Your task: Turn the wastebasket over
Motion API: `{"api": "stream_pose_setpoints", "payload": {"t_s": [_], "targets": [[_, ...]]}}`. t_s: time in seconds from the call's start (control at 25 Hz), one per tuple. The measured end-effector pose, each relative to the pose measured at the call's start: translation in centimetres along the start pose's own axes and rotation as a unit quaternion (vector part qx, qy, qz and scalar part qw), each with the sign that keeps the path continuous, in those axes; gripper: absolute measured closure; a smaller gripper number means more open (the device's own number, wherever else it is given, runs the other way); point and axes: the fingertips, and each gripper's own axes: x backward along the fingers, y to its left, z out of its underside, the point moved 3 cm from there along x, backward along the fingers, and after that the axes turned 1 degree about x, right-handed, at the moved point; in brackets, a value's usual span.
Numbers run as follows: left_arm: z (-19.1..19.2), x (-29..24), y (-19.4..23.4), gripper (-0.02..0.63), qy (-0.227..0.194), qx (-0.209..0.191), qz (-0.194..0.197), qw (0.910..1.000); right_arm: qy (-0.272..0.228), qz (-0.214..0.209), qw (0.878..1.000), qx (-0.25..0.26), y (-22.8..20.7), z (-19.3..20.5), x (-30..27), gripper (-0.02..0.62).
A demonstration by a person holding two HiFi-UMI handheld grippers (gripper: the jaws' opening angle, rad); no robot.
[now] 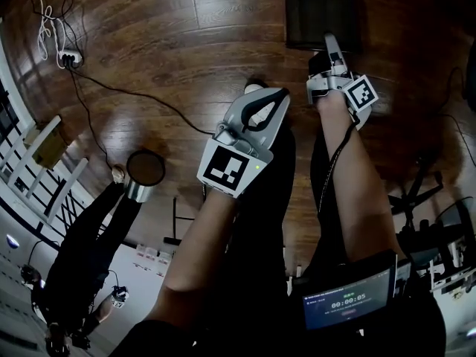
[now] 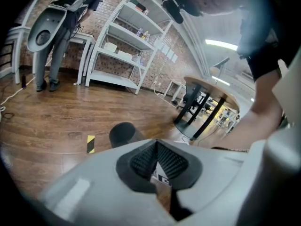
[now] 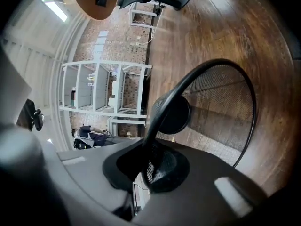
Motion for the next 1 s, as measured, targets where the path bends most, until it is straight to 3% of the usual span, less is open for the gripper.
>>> {"api": "stream_pose_setpoints", "payload": {"t_s": [0.16,0.32,0.4,0.48,0.56,0.64,0.72,0.8,0.92,1.0], "targets": [[-1.1,1.2,-0.8,0.606,-0.007,0.002,-0.005,1.0000,0.013,0.037,0.999,0.005,2.1,-0.8,0.4,0.585],[-3.7,2.5,-2.5,0.606,-0.027,-0.003,-0.006,0.9996,0.075,0.089,0.989,0.089,5.1,-2.9,1.3,0.588],[-5.3,3.1,-3.4,0.606,-0.040,-0.007,-0.003,0.9992,0.129,0.111,0.971,0.167,7.1,-4.4,1.0,0.588],[-6.7,3.7,-3.8,0.606,-0.053,-0.014,-0.001,0.9985,0.192,0.142,0.937,0.255,8.8,-5.5,0.2,0.587],[-8.1,4.6,-4.2,0.606,-0.053,-0.017,0.001,0.9985,0.258,0.187,0.885,0.339,9.5,-6.3,-0.6,0.588],[-9.2,5.4,-4.1,0.606,-0.051,-0.013,0.000,0.9986,0.325,0.229,0.813,0.425,9.4,-6.9,-1.4,0.586],[-9.9,6.0,-3.7,0.606,-0.055,-0.016,-0.007,0.9983,0.378,0.256,0.729,0.511,9.2,-7.5,-2.6,0.586],[-9.8,6.6,-3.1,0.606,-0.057,-0.023,-0.015,0.9980,0.420,0.272,0.636,0.587,8.6,-7.4,-3.5,0.586],[-8.7,7.5,-2.3,0.606,-0.052,-0.018,-0.026,0.9981,0.473,0.261,0.500,0.676,8.1,-5.4,-4.5,0.584],[-8.0,7.9,-1.6,0.606,-0.048,-0.014,-0.031,0.9982,0.498,0.245,0.427,0.714,8.0,-3.7,-4.9,0.583]]}}
